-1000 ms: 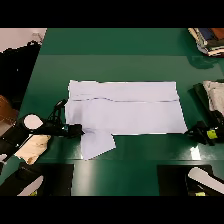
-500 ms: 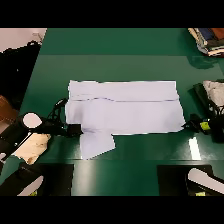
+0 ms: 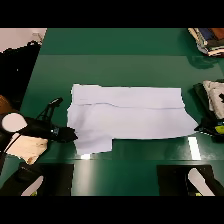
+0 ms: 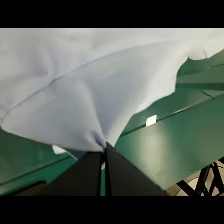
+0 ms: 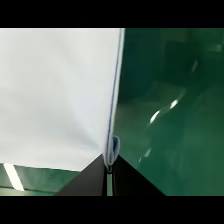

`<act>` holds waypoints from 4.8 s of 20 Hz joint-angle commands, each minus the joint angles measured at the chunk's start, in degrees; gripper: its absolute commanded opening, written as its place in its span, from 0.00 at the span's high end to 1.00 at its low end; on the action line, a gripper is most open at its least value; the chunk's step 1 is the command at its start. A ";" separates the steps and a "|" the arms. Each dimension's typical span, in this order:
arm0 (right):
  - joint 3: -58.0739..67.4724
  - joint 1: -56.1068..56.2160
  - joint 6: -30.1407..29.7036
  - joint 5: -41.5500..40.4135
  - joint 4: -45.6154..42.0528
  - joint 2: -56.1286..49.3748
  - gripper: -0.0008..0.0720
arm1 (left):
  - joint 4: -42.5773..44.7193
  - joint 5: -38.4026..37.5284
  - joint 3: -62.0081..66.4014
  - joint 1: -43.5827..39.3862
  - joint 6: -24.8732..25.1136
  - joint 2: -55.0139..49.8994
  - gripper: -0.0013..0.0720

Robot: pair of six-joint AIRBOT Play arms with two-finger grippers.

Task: Fold the shirts.

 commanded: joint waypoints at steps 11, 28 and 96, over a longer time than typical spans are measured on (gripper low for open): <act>18.29 12.44 5.79 -9.03 -1.44 -16.22 0.97 | 13.86 23.69 23.04 0.15 2.16 -24.55 0.94; 36.61 6.38 -0.59 -2.32 10.21 -42.18 0.36 | 13.42 14.78 43.28 0.15 2.19 -43.34 0.75; 36.89 43.01 -2.12 -13.86 23.65 -42.42 0.24 | 18.34 -3.08 73.24 11.87 5.18 -43.69 0.94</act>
